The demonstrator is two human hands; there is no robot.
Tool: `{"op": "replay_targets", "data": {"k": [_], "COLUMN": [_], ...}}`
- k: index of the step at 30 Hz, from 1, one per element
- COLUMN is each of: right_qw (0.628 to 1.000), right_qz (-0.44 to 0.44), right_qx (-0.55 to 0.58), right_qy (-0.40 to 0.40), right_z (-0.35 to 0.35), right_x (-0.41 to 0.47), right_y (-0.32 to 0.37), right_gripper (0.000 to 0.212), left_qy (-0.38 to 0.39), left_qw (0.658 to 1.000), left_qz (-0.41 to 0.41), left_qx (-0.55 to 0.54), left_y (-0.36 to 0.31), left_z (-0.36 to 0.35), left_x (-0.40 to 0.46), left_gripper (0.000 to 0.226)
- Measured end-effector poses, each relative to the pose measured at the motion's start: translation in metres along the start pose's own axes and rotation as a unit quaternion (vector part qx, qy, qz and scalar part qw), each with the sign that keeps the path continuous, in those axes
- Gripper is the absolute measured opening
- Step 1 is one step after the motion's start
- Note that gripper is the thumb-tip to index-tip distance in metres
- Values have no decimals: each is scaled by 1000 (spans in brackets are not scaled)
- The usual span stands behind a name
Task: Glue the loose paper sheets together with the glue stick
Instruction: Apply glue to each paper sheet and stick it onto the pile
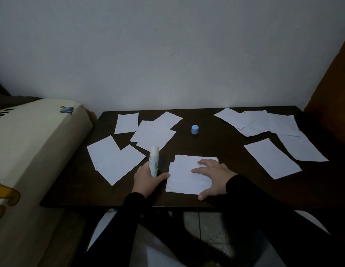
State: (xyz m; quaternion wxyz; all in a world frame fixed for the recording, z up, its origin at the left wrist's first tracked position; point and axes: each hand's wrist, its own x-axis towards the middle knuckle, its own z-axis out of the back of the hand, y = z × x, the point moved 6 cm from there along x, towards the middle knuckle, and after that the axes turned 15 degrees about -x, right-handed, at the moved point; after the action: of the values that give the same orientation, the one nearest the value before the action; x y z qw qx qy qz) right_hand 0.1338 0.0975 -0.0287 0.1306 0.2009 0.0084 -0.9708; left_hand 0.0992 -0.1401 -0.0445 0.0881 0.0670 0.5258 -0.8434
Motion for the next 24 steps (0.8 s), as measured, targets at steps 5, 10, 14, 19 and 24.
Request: {"op": "replay_targets", "data": {"k": [5, 10, 14, 19, 24], "right_qw": [995, 991, 989, 986, 993], "right_qz": [2, -14, -7, 17, 30], "right_qx": [42, 74, 72, 38, -12], "right_qy": [-89, -114, -133, -159, -110], "right_z": [32, 53, 66, 78, 67], "right_x": [7, 38, 71, 112, 139], "right_y": [10, 22, 36, 58, 72], "right_gripper": [69, 50, 41, 45, 60], "left_qy": [-6, -50, -198, -238, -222], "left_qw": [1000, 997, 976, 968, 971], "left_qz": [4, -39, -87, -66, -57], "left_qx": [-16, -45, 25, 34, 70], "left_y": [0, -7, -8, 5, 4], "left_z": [1, 21, 57, 65, 63], "left_x": [8, 23, 41, 48, 53], "left_gripper": [64, 44, 38, 35, 39]}}
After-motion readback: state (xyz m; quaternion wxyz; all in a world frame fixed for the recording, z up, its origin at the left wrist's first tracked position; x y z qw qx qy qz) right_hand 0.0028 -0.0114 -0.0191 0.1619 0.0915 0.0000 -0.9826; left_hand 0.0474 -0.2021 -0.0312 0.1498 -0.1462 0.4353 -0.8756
